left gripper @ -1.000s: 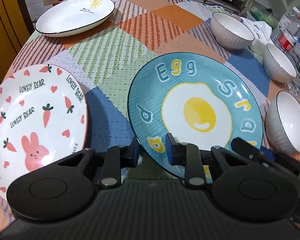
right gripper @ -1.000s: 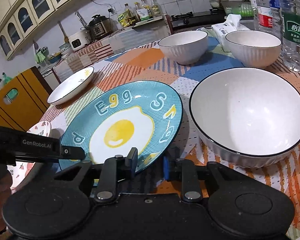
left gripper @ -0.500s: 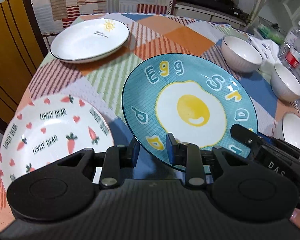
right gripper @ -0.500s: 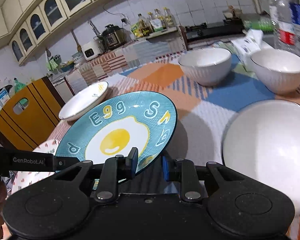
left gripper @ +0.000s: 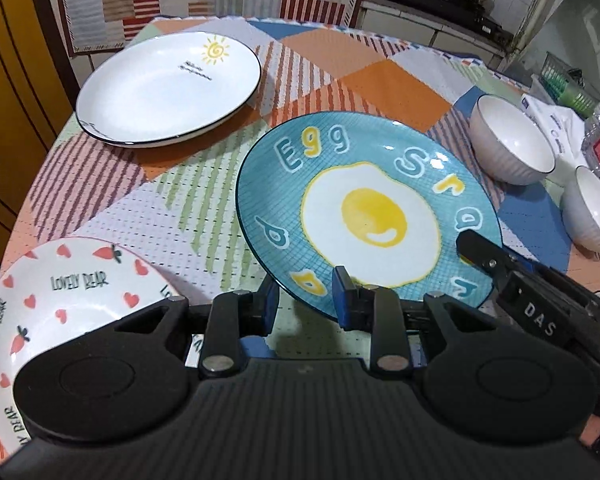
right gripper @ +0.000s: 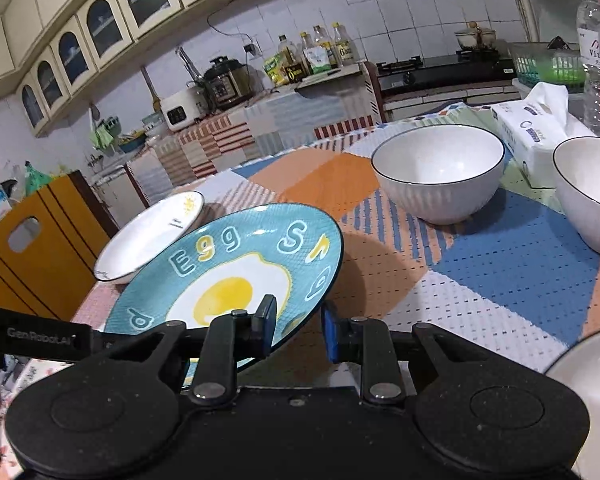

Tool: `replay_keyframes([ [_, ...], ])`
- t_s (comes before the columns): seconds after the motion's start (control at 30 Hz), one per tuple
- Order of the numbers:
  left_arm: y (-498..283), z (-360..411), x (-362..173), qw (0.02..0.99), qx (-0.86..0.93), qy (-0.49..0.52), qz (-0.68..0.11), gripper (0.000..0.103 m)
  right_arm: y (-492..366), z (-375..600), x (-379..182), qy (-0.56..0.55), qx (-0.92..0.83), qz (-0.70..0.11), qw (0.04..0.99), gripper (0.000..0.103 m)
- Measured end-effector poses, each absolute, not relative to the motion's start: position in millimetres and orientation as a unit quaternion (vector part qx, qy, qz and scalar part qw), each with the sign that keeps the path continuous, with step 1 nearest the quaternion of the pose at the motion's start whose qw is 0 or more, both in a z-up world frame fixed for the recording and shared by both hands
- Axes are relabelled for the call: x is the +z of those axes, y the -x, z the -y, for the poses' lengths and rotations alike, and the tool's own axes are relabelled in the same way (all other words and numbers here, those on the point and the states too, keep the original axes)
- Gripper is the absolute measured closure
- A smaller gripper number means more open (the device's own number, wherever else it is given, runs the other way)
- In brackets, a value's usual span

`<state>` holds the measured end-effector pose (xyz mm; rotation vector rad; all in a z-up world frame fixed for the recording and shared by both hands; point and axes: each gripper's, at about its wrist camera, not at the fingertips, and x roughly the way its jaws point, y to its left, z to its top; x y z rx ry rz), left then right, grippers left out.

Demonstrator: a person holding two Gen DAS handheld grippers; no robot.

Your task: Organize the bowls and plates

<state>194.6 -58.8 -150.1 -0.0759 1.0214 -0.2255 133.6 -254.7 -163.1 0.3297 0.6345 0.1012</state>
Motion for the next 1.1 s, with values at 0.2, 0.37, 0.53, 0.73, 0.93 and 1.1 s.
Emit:
replay_keyframes([
  [0.2, -202.5, 66.3, -156.8, 0.864, -0.09, 0.018, -0.496, 0.077, -145.5, 247.0, -169.0, -0.132, 0.034, -0.334, 0.933, 0.075],
  [0.37, -209.7, 54.9, -163.8, 0.843, -0.092, 0.06, -0.526, 0.076, -146.1, 238.0, -170.4, -0.102, 0.024, -0.351, 0.93, 0.077],
  [0.53, -201.6, 53.0, -149.4, 0.852, -0.094, 0.038, -0.513, 0.077, -143.9, 237.3, -159.2, -0.075, 0.014, -0.366, 0.928, 0.072],
  [0.73, -184.2, 47.5, -117.4, 0.859, -0.116, -0.011, -0.498, 0.075, -127.4, 235.0, -129.9, 0.004, -0.014, -0.351, 0.936, 0.055],
  [0.93, -162.2, 23.7, -88.9, 0.861, -0.134, -0.041, -0.49, 0.069, -110.1, 236.3, -95.7, 0.013, 0.023, -0.31, 0.95, 0.04],
  [1.1, -153.3, -5.7, -71.3, 0.859, -0.133, -0.036, -0.493, 0.065, -101.2, 225.3, -73.9, 0.018, 0.046, -0.252, 0.966, 0.04],
])
